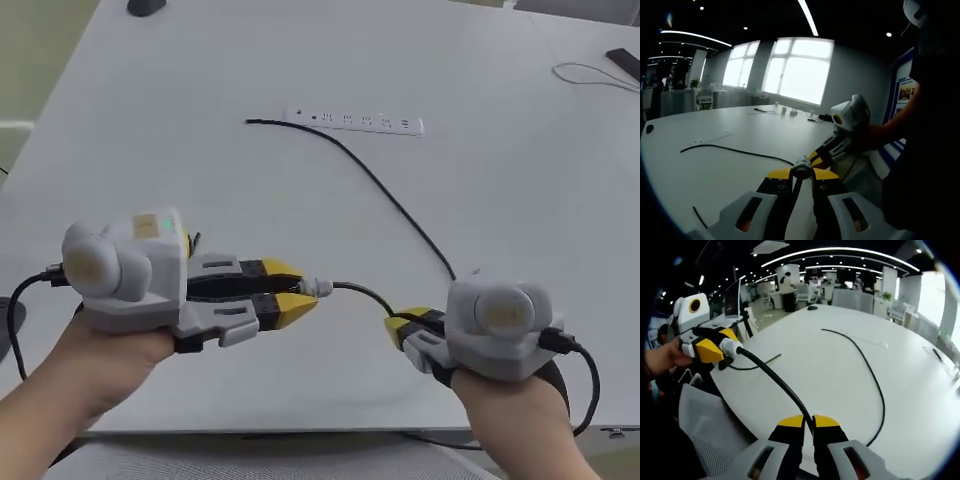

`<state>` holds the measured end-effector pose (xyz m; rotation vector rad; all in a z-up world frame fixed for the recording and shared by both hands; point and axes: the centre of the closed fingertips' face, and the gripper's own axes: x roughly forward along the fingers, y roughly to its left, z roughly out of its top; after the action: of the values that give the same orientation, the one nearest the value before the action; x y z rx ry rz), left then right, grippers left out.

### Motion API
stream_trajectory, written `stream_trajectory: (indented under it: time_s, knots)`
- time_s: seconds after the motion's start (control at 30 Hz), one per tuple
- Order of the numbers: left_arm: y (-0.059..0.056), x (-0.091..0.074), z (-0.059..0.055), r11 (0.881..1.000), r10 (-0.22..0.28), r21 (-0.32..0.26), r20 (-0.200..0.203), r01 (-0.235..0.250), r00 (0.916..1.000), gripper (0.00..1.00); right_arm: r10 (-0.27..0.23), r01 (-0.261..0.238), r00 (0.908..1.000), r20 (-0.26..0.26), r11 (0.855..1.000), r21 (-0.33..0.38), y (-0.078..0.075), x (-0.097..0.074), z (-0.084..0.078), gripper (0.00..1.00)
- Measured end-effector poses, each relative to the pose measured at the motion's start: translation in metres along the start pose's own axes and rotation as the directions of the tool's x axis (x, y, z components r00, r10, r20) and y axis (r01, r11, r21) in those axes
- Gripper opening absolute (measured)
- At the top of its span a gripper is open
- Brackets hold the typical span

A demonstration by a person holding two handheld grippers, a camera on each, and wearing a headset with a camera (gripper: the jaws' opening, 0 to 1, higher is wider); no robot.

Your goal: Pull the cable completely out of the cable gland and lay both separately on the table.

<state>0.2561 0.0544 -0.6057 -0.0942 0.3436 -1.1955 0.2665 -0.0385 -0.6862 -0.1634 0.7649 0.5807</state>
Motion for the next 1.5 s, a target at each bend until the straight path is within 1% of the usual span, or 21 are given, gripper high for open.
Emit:
stream_trajectory:
  time_s: [0.07,0.13,0.23,0.3,0.37,0.4,0.43,0.47,0.53,0.57,0.63,0.67,0.7,0.73,0.9,0.93,1.03,1.1,1.23,1.37,1.5]
  knots:
    - [0.001,-0.001,0.000,1.000,0.005,0.002,-0.003,-0.005,1.0000,0.15,0.005,-0.005,1.0000,0.007,1.000,-0.018,0.002,-0.001,0.003,0.01]
    - [0.002,-0.001,-0.001,1.000,0.006,0.003,-0.007,-0.006,1.0000,0.15,0.002,-0.002,1.0000,0.007,0.997,-0.073,0.004,-0.004,0.006,0.02]
    - [0.003,-0.003,-0.001,1.000,0.013,0.005,-0.010,-0.013,0.9999,0.15,0.004,-0.002,1.0000,0.009,0.991,-0.131,0.009,-0.007,0.010,0.02]
    - [0.005,-0.005,-0.002,1.000,0.016,0.005,-0.013,-0.016,0.9998,0.15,0.025,-0.019,0.9992,0.031,0.984,-0.176,0.017,-0.010,0.018,0.05]
    - [0.005,-0.006,-0.004,1.000,0.019,0.005,-0.020,-0.019,0.9996,0.15,0.034,-0.026,0.9990,0.029,0.972,-0.232,0.024,-0.012,0.022,0.10]
    - [0.005,-0.006,-0.005,1.000,0.018,0.007,-0.024,-0.018,0.9995,0.15,0.037,-0.027,0.9988,0.031,0.964,-0.266,0.028,-0.013,0.025,0.12]
    - [0.004,-0.006,-0.006,1.000,0.018,0.009,-0.028,-0.018,0.9995,0.15,0.050,-0.030,0.9973,0.054,0.943,-0.330,0.036,-0.016,0.034,0.13]
    - [0.003,-0.006,-0.006,1.000,0.017,0.011,-0.028,-0.017,0.9995,0.15,0.047,-0.016,0.9963,0.071,0.920,-0.391,0.041,-0.019,0.042,0.14]
    - [0.001,-0.006,-0.006,1.000,0.014,0.010,-0.029,-0.014,0.9995,0.15,0.061,-0.015,0.9948,0.081,0.877,-0.480,0.052,-0.021,0.053,0.14]
    - [0.001,-0.007,-0.006,1.000,0.014,0.011,-0.030,-0.013,0.9995,0.15,0.063,-0.017,0.9950,0.077,0.869,-0.494,0.055,-0.021,0.055,0.14]
    - [0.000,-0.007,-0.006,1.000,0.013,0.011,-0.031,-0.013,0.9994,0.15,0.071,-0.027,0.9952,0.068,0.863,-0.504,0.062,-0.020,0.060,0.15]
    - [0.000,-0.007,-0.007,1.000,0.011,0.009,-0.031,-0.011,0.9995,0.15,0.073,-0.028,0.9951,0.067,0.853,-0.521,0.065,-0.020,0.063,0.14]
    - [-0.001,-0.007,-0.007,1.000,0.010,0.010,-0.033,-0.010,0.9994,0.15,0.073,-0.027,0.9954,0.061,0.829,-0.558,0.068,-0.019,0.064,0.12]
    - [-0.001,-0.006,-0.007,1.000,0.011,0.011,-0.035,-0.010,0.9993,0.15,0.071,-0.026,0.9961,0.053,0.812,-0.583,0.069,-0.018,0.064,0.10]
    - [-0.002,-0.007,-0.008,1.000,0.009,0.016,-0.040,-0.008,0.9992,0.15,0.077,-0.032,0.9959,0.049,0.797,-0.603,0.076,-0.014,0.064,0.09]
    - [-0.002,-0.006,-0.008,1.000,0.008,0.016,-0.041,-0.008,0.9991,0.15,0.077,-0.032,0.9959,0.049,0.796,-0.605,0.076,-0.014,0.064,0.09]
    - [-0.003,-0.006,-0.009,1.000,0.011,0.016,-0.044,-0.011,0.9990,0.15,0.079,-0.035,0.9959,0.044,0.782,-0.622,0.078,-0.013,0.064,0.08]
    - [-0.004,-0.005,-0.010,1.000,0.003,0.012,-0.045,-0.002,0.9990,0.15,0.077,-0.035,0.9963,0.039,0.777,-0.628,0.078,-0.012,0.064,0.07]
    - [-0.005,-0.004,-0.010,1.000,0.003,0.015,-0.046,-0.002,0.9989,0.15,0.079,-0.040,0.9963,0.034,0.775,-0.630,0.078,-0.012,0.063,0.04]
    - [-0.005,-0.003,-0.011,1.000,0.003,0.015,-0.049,-0.002,0.9988,0.15,0.086,-0.043,0.9957,0.036,0.764,-0.643,0.081,-0.012,0.063,0.03]
    - [-0.006,-0.003,-0.013,1.000,0.003,0.020,-0.055,-0.002,0.9985,0.15,0.085,-0.041,0.9957,0.037,0.765,-0.642,0.082,-0.012,0.062,0.01]
